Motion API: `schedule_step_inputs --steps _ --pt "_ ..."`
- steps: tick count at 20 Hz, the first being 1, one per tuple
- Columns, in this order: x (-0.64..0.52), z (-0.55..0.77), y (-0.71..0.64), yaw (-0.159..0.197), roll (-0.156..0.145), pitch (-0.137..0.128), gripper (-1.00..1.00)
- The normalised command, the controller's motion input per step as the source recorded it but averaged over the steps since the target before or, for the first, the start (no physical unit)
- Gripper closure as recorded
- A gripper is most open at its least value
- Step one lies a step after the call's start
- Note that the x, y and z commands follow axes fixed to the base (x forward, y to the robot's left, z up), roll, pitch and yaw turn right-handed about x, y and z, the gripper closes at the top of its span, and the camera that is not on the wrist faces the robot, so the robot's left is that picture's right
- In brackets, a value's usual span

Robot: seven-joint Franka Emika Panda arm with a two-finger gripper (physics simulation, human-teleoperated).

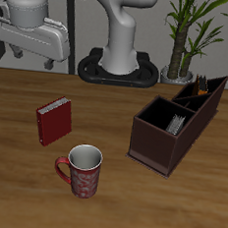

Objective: Place the orange book into the left desk caddy's left compartment and place the striped book into the left desk caddy's right compartment and place the red book into the left desk caddy's right compartment

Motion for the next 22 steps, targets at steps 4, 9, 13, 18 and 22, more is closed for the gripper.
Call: schedule_step_inputs --steps 4,9,13,18,22 --pt "-0.24 -0.29 0.06 0.020 -0.126 -0.166 -1.00" --pt "-0.18 -0.27 0.20 -0.002 -0.096 -0.059 -1.00" --pt "-0.12 -0.12 0.12 -0.034 -0.031 -0.012 -1.00" --pt "-0.02 -0.08 -0.06 -0.043 0.003 0.007 -1.00" --pt "0.08 -0.09 -0.01 -0.019 0.018 0.024 -1.00"
